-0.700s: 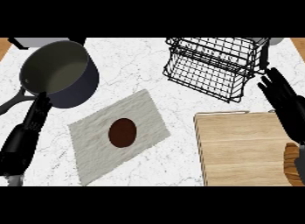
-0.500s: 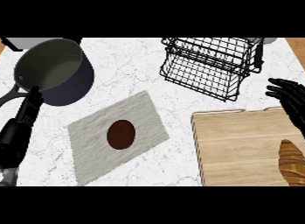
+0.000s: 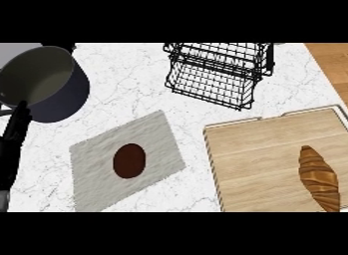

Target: Pick the croissant from the tray and place it in the tiered basket

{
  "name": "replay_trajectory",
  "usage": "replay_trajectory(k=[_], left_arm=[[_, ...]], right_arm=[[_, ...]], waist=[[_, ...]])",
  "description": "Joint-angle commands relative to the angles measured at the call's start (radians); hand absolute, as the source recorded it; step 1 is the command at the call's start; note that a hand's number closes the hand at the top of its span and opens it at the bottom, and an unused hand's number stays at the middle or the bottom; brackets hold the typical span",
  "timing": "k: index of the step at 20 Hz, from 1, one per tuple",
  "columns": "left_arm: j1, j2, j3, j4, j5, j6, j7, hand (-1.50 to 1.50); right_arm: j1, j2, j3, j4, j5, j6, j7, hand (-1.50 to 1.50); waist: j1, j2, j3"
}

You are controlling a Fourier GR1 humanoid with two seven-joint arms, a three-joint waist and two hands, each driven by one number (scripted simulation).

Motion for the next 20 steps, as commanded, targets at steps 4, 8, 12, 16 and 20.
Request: replay_trajectory(k=[4, 8, 12, 16, 20], left_arm=[[-0.036, -0.029, -0.061, -0.018, -0.062, 0.033, 0.06, 0.0], [-0.045, -0.017, -0.043, 0.0, -0.049, 0.01, 0.041, 0.0], [-0.063, -0.021, -0.067, -0.005, -0.055, -0.01, 0.072, 0.0], [-0.149, -0.055, -0.089, 0.008, -0.077, -0.008, 0.114, 0.0], [-0.151, -0.067, -0.085, 0.045, -0.088, -0.023, 0.097, 0.0]], right_arm=[[0.311, -0.106, 0.009, -0.364, 0.181, -0.074, 0.282, -1.5], [0.422, -0.284, 0.034, -0.44, 0.222, 0.108, 0.472, -1.5], [0.429, -0.409, 0.03, -0.576, 0.22, 0.225, 0.726, -1.5], [0.306, -0.5, 0.016, -0.695, 0.173, 0.293, 1.044, -1.5], [0.237, -0.475, 0.159, -0.693, 0.255, 0.265, 1.208, -1.5]], waist=[[0.033, 0.007, -0.004], [0.053, 0.015, -0.009], [0.097, 0.019, -0.004], [0.122, 0.023, -0.001], [0.138, 0.024, 0.002]])
